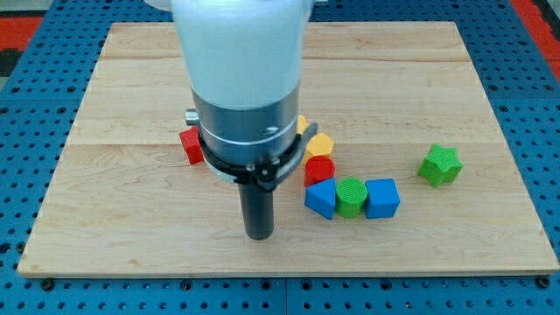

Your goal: Separate the red circle from yellow hexagon

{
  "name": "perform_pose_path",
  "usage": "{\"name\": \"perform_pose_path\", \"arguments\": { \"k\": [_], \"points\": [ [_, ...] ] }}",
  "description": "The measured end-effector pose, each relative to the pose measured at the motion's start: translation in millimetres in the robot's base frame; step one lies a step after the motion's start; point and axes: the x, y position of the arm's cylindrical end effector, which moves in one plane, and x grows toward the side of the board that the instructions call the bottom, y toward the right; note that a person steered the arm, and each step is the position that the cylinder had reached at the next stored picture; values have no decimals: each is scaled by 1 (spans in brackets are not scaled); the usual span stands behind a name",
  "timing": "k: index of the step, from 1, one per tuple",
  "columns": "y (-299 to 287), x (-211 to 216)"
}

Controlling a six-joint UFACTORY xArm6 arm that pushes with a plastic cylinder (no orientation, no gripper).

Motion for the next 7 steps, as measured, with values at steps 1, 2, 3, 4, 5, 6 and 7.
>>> {"name": "perform_pose_path", "arguments": {
  "k": [1,2,3,4,5,6,7],
  "points": [
    [0,-38],
    [26,-66],
    [27,-64],
    [18,-48],
    [48,-61],
    [84,-82],
    [104,-89]
  ]
}}
